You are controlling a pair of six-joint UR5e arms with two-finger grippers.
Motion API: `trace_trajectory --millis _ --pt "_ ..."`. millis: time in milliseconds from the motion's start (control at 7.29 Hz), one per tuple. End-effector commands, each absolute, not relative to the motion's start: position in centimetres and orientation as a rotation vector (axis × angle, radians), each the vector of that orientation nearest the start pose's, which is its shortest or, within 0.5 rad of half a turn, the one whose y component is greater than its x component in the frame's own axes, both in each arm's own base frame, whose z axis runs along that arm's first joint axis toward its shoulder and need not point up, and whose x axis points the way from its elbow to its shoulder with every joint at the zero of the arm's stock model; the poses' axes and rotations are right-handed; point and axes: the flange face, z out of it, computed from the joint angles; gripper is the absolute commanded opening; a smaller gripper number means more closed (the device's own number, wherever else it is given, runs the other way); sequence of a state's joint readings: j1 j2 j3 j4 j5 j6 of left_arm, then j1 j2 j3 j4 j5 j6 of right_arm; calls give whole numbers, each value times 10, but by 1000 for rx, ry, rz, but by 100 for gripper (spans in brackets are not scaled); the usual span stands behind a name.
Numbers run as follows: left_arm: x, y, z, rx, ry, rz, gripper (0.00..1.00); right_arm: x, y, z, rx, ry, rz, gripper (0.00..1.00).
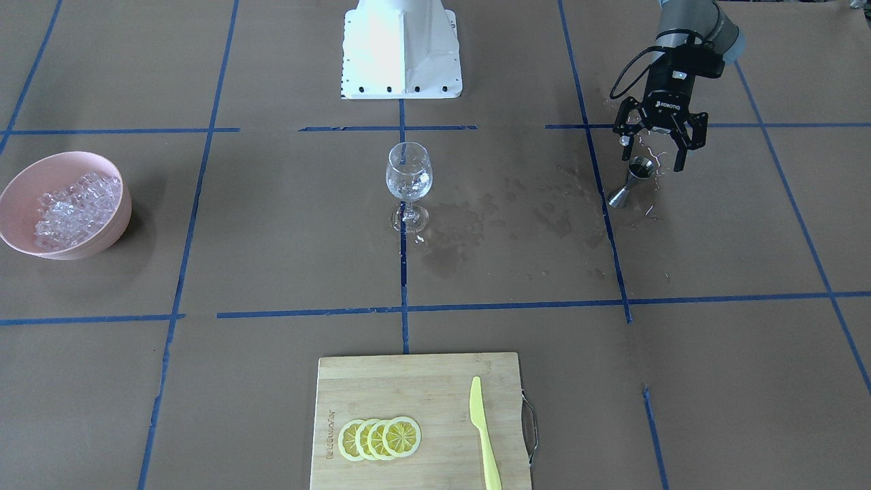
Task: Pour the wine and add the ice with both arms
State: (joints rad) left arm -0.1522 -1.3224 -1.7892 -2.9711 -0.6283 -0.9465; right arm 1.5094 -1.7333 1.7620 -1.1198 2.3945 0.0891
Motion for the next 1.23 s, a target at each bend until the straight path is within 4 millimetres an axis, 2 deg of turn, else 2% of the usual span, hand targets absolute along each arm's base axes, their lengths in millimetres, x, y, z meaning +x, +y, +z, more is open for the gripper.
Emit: trace_trajectory --millis 0,274,686,1097 --pt "363 -265 514 1191 840 -270 100 33 -446 585 389 -839 -171 100" --pt "376 -259 535 1173 834 -282 100 33 -446 585 389 -839 -171 100" --pt "376 -258 538 1170 835 -283 100 33 -446 585 389 -839 -171 100" --pt "384 -259 557 1159 820 -285 100 33 -446 585 390 -839 -172 100"
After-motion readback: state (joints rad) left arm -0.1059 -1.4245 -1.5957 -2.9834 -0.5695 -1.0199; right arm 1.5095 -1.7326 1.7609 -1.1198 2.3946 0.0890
